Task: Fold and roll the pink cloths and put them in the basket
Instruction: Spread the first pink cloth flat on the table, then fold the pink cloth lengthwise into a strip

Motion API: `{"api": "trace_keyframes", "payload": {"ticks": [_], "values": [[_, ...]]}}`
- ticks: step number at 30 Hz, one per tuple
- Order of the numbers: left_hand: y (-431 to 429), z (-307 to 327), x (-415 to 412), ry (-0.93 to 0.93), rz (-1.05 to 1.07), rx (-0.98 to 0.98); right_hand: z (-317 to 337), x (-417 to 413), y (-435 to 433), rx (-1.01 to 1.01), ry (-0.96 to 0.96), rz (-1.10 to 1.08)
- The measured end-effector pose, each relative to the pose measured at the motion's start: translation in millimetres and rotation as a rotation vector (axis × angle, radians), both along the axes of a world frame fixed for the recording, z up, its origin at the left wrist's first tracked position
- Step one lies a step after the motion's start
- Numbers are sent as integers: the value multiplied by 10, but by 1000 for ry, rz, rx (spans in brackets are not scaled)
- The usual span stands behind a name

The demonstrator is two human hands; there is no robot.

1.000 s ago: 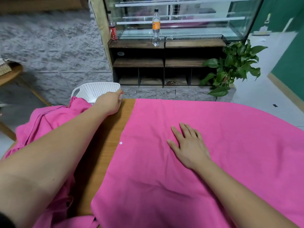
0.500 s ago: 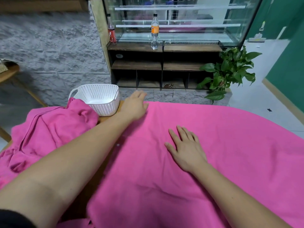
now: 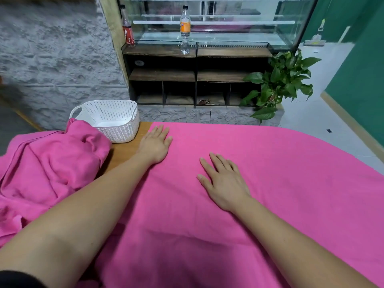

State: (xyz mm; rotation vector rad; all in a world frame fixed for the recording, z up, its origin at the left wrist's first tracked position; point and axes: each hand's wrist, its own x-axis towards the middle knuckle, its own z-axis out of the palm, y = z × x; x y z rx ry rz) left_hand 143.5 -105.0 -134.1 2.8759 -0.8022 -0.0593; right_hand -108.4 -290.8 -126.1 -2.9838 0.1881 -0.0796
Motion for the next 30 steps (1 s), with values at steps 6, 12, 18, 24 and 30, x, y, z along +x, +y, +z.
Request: {"api": "trace_keyframes", "payload": {"ticks": [6, 12, 18, 24, 30], "values": [[114, 53, -49, 2, 6, 35, 74, -92, 50, 43, -30, 41], [240, 182, -538, 58, -15, -36, 42, -362, 146, -3, -104, -16], [587, 68, -1213, -88, -72, -254, 40, -643, 217, -26, -153, -33], [879, 55, -1441, -219, -79, -253, 43, -661, 264, 40, -118, -4], [966, 120, -1725, -151, -146, -228, 47, -850, 335, 62, -201, 80]]}}
